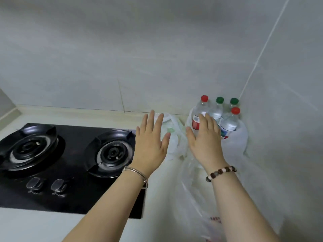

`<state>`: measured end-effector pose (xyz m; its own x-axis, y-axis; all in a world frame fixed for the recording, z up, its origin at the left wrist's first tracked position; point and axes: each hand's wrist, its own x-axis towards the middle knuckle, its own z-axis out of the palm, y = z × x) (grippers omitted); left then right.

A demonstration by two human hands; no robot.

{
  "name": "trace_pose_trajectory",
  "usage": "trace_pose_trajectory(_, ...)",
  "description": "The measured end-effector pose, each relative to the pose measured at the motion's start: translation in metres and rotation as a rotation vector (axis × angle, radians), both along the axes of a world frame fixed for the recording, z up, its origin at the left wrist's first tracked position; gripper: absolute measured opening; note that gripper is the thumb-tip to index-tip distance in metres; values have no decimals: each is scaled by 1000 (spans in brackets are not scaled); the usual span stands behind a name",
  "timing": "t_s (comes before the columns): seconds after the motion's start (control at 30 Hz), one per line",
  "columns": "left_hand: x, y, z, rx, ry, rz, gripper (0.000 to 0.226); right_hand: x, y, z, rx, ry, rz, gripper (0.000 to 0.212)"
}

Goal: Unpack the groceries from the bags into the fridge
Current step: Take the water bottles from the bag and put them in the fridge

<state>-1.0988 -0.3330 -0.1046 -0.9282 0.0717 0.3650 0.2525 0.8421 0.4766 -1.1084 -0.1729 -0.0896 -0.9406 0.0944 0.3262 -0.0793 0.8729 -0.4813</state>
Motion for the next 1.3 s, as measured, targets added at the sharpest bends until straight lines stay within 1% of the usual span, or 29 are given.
trace_pose_trajectory(0.17,-54,65,-17,46,-28,-120,69,-54,71,-10,86,-51,-98,59)
trace_pose_trajectory(0.3,-89,97,-38,48,-104,-163,73,-100,120,-14,79,-131,-177,60)
trace_pose_trajectory(0.43,-113,115,-58,59,-159,-196,71,-139,145,-21,27,-231,-187,60)
trace_pose_trajectory(0.57,-134,124,-69,91,-204,-228,61,-167,151,-36,76,-302,-181,59)
trace_pose_trajectory(0.73,-173,134,-70,175,-218,-228,62,-187,156,-52,94,-225,-240,33)
trace_pose_trajectory(0.83,-205,145,-64,221,-207,-203,63,-197,157,-58,133,-207,-238,33)
trace_pose_trajectory(0.97,-248,162,-57,272,-225,-127,74,-201,161,-61,129,-187,-257,29)
trace_pose_trajectory(1.07,-270,173,-53,247,-207,-191,75,-201,167,-61,150,-183,-283,29)
trace_pose_trajectory(1.17,-282,175,-53,203,-233,-272,63,-200,169,-62,163,-179,-277,30)
trace_pose_trajectory(1.23,-282,170,-54,221,-179,-291,45,-199,169,-64,174,-181,-275,30)
trace_pose_trajectory(1.27,-281,167,-55,180,-137,-302,35,-199,169,-65,184,-183,-277,30)
trace_pose_trajectory(1.3,-277,163,-56,83,-82,-316,28,-199,170,-65,194,-183,-277,29)
